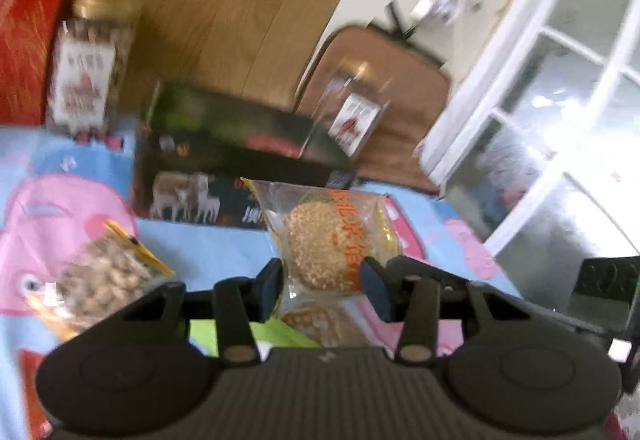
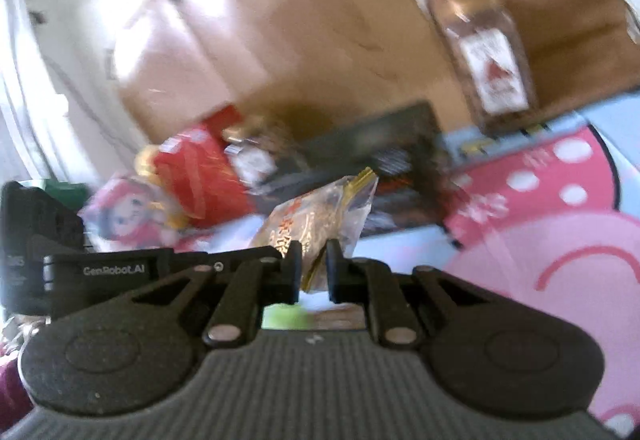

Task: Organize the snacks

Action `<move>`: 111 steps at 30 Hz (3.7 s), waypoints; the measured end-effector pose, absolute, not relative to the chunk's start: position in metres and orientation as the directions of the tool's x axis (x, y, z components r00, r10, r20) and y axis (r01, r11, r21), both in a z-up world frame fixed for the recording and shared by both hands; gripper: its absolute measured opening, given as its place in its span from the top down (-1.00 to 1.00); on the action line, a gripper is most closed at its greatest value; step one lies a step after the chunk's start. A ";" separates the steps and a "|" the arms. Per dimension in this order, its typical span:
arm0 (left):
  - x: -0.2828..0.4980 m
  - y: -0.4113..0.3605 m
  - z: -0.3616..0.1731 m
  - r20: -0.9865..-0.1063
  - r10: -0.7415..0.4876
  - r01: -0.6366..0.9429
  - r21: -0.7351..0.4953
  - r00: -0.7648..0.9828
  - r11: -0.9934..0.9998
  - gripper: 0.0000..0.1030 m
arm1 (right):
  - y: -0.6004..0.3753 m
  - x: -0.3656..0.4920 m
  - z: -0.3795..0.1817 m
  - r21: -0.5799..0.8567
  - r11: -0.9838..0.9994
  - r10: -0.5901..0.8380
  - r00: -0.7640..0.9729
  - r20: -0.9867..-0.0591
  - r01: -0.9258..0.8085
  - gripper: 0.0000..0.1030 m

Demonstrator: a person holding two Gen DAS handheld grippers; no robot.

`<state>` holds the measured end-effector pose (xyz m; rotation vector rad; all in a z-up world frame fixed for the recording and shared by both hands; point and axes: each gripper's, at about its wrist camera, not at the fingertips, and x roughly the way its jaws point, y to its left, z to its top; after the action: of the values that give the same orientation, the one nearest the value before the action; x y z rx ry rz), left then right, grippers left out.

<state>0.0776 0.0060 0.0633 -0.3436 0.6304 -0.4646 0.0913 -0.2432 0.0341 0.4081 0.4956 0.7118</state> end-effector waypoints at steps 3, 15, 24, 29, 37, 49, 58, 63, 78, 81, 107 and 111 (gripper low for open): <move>0.040 0.021 0.066 -0.473 -0.500 0.318 -0.414 0.726 0.853 0.15 | -0.236 0.071 0.039 0.515 0.638 0.754 0.599 -0.268 -0.573 0.69; -0.033 0.066 0.016 -0.577 -0.430 0.174 -0.444 0.694 0.879 0.06 | -0.191 0.004 -0.002 0.389 0.604 0.784 0.431 -0.447 -0.696 0.51; -0.027 0.075 0.027 -0.543 -0.436 0.181 -0.459 0.718 0.870 -0.15 | -0.175 -0.012 0.003 0.172 0.633 0.733 0.512 -0.448 -0.755 -0.28; -0.023 0.070 0.020 -0.561 -0.447 0.189 -0.458 0.697 0.869 -0.09 | -0.157 -0.011 -0.008 0.119 0.628 0.712 0.507 -0.485 -0.769 -0.29; -0.025 0.067 0.024 -0.538 -0.465 0.217 -0.461 0.703 0.860 0.07 | -0.155 -0.012 -0.002 0.070 0.642 0.698 0.545 -0.465 -0.763 0.14; 0.074 0.046 0.086 -0.456 -0.406 0.263 -0.346 0.792 0.901 0.05 | -0.156 0.071 0.044 -0.003 0.712 0.662 0.672 -0.331 -0.703 0.18; 0.179 0.023 0.086 -0.505 -0.273 0.112 -0.326 0.818 0.939 -0.08 | -0.142 0.164 0.050 -0.061 0.887 0.418 0.851 -0.319 -0.458 0.17; 0.149 0.013 0.079 -0.476 -0.289 0.169 -0.279 0.831 0.945 -0.08 | -0.178 0.153 0.046 0.096 0.906 0.420 0.850 -0.318 -0.412 0.18; 0.030 0.025 0.036 -0.535 -0.319 0.191 -0.282 0.782 0.940 -0.08 | -0.217 0.062 0.011 0.353 0.819 0.569 0.716 -0.405 -0.452 0.18; 0.017 0.026 0.029 -0.548 -0.335 0.194 -0.301 0.767 0.934 -0.08 | -0.217 0.047 0.004 0.370 0.805 0.591 0.677 -0.438 -0.464 0.18; -0.006 0.019 0.015 -0.596 -0.249 0.118 -0.250 0.763 0.961 -0.09 | -0.204 0.006 0.006 0.260 0.783 0.615 0.644 -0.455 -0.565 0.36; -0.008 0.012 0.015 -0.603 -0.208 0.101 -0.207 0.770 0.973 -0.09 | -0.211 0.008 0.005 0.261 0.835 0.550 0.719 -0.425 -0.484 0.17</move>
<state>-0.0082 0.0119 0.0151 -0.1661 0.6716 -0.1684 0.0080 -0.2108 0.0052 0.1349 0.5123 0.5735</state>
